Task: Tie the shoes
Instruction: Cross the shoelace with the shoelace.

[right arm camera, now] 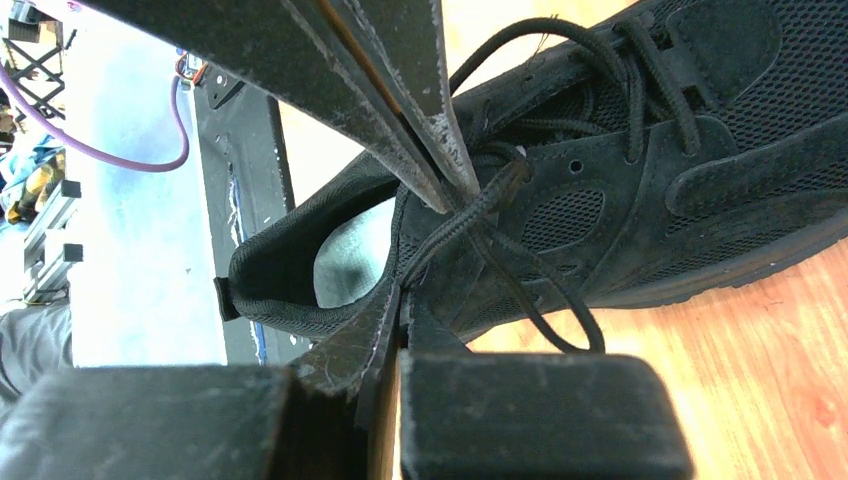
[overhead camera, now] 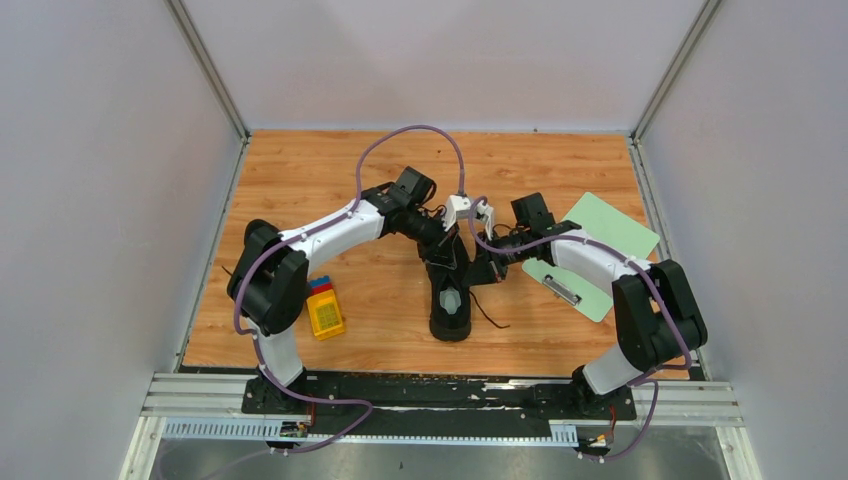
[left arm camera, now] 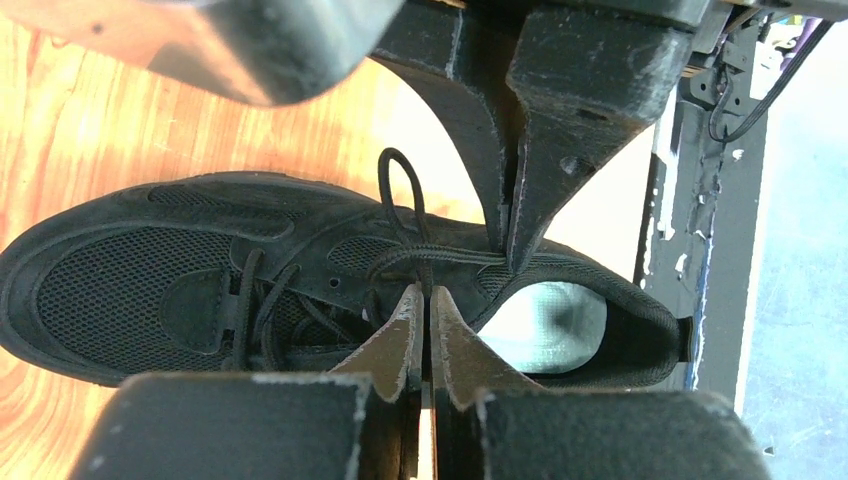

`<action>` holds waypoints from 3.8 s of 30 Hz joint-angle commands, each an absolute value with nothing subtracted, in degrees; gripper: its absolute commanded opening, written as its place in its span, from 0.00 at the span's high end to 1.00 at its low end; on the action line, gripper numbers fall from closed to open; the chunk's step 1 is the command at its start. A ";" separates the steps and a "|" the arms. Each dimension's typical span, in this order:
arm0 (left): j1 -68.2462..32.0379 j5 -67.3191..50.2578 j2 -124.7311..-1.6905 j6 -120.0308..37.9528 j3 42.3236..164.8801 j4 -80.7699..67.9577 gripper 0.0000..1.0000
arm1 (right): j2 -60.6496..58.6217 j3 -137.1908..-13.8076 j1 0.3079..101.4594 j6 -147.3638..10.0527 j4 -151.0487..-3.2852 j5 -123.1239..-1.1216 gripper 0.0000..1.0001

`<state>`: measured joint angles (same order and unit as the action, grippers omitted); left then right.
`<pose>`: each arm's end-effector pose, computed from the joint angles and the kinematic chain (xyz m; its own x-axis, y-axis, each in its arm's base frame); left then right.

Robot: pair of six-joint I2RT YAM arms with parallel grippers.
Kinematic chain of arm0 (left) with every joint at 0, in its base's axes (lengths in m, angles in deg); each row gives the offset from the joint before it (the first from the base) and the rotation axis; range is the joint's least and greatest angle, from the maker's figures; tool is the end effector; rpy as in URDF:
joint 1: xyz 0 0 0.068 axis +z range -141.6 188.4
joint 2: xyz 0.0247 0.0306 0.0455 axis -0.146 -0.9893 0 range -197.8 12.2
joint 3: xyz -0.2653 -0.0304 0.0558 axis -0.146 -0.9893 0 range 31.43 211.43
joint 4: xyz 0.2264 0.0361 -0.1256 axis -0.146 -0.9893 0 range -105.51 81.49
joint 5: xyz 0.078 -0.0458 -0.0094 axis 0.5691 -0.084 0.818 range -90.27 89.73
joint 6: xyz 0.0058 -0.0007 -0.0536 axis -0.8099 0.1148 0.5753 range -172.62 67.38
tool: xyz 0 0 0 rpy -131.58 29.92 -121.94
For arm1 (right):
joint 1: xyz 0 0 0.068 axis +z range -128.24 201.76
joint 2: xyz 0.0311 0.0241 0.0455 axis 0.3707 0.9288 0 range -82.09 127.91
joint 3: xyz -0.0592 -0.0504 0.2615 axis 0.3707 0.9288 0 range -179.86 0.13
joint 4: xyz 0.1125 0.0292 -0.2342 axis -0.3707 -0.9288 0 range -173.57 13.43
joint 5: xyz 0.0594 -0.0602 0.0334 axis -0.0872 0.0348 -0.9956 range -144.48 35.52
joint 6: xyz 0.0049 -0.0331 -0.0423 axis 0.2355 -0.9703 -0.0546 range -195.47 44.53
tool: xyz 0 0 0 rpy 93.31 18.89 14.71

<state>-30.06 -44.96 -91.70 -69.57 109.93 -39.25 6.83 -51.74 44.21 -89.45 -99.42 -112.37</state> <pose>0.2865 -0.2596 0.2364 -0.4036 0.5852 -0.7033 0.9060 0.1487 -0.3962 0.2595 0.1400 0.1974 -0.6320 -0.4001 -0.6637 -0.7711 0.2395 0.5899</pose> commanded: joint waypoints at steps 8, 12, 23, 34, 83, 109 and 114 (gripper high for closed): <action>-27.98 -40.64 -86.98 -66.39 111.63 -37.02 0.98 | 4.77 -53.17 44.39 -88.51 -98.09 -114.52 1.00; -27.84 -41.69 -86.60 -65.10 111.34 -36.43 0.98 | 4.97 -53.99 44.34 -88.39 -98.52 -114.61 1.00; -26.73 -42.99 -85.68 -58.19 109.32 -31.86 1.00 | 6.06 -55.99 45.94 -87.11 -98.61 -115.68 1.00; -22.53 -48.62 -82.86 -49.14 102.45 -24.64 0.99 | 9.87 -57.23 47.85 -86.59 -98.50 -115.85 1.00; -21.84 -57.62 -81.28 -35.39 88.03 2.32 0.98 | 17.85 -61.83 35.77 -75.91 -102.43 -122.10 0.83; -21.79 -55.48 -80.78 -41.65 87.75 -1.72 0.93 | 23.17 -65.05 33.99 -76.10 -104.82 -125.86 0.44; -21.81 -56.50 -80.98 -40.37 87.02 0.44 0.93 | 25.60 -64.99 34.02 -75.82 -103.84 -131.34 0.43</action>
<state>-22.15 -55.25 -83.05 -40.00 87.59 -2.42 24.71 -63.98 33.90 -75.85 -105.46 -124.04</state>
